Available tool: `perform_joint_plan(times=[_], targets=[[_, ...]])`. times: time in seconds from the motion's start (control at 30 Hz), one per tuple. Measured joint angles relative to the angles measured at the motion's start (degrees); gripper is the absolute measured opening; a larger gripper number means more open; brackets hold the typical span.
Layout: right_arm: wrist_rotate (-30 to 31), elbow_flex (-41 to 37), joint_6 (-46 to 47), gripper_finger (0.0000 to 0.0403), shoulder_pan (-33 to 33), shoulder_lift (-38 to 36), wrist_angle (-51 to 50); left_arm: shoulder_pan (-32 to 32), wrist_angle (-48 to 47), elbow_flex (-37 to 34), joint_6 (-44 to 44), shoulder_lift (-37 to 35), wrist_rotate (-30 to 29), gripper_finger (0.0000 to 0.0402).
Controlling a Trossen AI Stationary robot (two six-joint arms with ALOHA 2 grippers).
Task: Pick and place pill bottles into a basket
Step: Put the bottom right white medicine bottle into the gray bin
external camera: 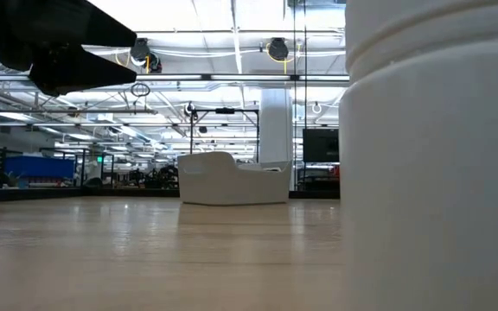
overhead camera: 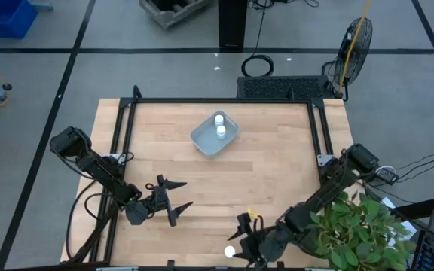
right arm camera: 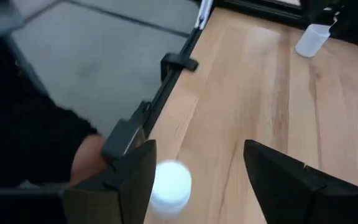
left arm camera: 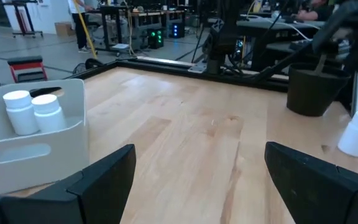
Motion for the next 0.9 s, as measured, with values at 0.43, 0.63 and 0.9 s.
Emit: perform_joint_plan(times=[0.43,0.63,0.9], targets=[[-1.49,0.0,2.75,0.0264,-0.26,5.06,1.09,0.07,-0.15,0.0,-0.19,0.0,-0.08,0.0363],[-1.66,-1.19,3.53,0.0266,-0.64,6.03,2.32,0.05,-0.46,0.0,-0.26,0.0,-0.06,0.0363],[-5.25,-6.11,5.58,0.0267,-1.31,6.03,11.34,0.25,-0.46,0.0,-0.3,0.0,-0.04,0.0363]])
